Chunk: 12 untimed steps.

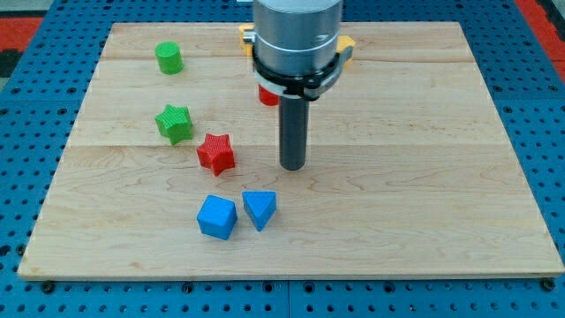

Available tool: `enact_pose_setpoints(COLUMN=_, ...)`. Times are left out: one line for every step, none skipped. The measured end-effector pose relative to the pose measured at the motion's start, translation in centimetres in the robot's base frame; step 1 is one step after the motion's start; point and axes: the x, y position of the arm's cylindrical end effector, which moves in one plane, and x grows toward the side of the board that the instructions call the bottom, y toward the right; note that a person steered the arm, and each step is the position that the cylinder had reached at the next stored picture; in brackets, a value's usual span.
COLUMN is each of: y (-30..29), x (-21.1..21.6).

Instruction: Move green star closer to the blue cube

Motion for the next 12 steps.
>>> enact_pose_setpoints(y=-1.7, x=1.3)
enact_pose_setpoints(y=-2.5, x=3.6)
enact_pose_setpoints(y=-0.1, x=4.5)
enact_pose_setpoints(y=1.0, x=4.3)
enact_pose_setpoints(y=1.5, x=4.2)
enact_pose_setpoints(y=2.2, x=4.2)
enact_pose_setpoints(y=2.2, x=4.2)
enact_pose_setpoints(y=2.2, x=4.2)
enact_pose_setpoints(y=2.2, x=3.1)
enact_pose_setpoints(y=2.2, x=3.0)
enact_pose_setpoints(y=2.2, x=2.7)
enact_pose_setpoints(y=2.2, x=0.1)
